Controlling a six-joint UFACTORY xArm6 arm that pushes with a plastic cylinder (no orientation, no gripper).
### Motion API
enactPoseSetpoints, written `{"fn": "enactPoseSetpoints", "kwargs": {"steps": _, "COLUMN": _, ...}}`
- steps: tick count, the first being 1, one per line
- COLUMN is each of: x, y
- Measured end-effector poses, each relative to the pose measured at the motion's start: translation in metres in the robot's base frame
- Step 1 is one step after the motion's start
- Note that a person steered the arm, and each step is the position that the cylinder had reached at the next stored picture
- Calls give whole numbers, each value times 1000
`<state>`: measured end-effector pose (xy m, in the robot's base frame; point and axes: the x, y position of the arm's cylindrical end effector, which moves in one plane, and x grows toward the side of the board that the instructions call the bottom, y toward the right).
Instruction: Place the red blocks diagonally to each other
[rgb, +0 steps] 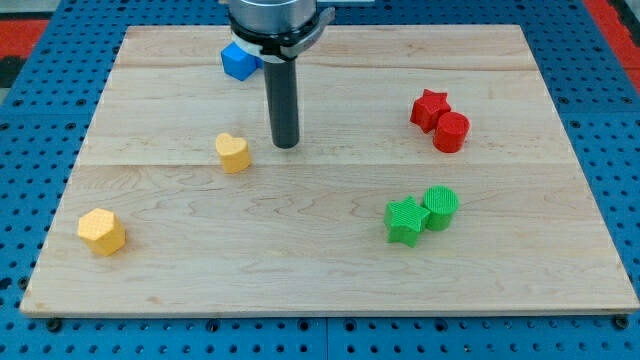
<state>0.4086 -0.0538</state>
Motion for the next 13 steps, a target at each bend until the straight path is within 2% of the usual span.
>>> {"fn": "enactPoseSetpoints", "kwargs": {"steps": 1, "x": 3, "y": -27}}
{"fn": "enactPoseSetpoints", "kwargs": {"steps": 2, "x": 21, "y": -30}}
{"fn": "enactPoseSetpoints", "kwargs": {"steps": 3, "x": 20, "y": 68}}
{"fn": "enactPoseSetpoints", "kwargs": {"steps": 4, "x": 19, "y": 191}}
{"fn": "enactPoseSetpoints", "kwargs": {"steps": 5, "x": 19, "y": 228}}
{"fn": "enactPoseSetpoints", "kwargs": {"steps": 6, "x": -5, "y": 231}}
{"fn": "enactPoseSetpoints", "kwargs": {"steps": 9, "x": -128, "y": 269}}
{"fn": "enactPoseSetpoints", "kwargs": {"steps": 10, "x": -148, "y": 285}}
{"fn": "enactPoseSetpoints", "kwargs": {"steps": 11, "x": -91, "y": 314}}
{"fn": "enactPoseSetpoints", "kwargs": {"steps": 13, "x": -91, "y": 289}}
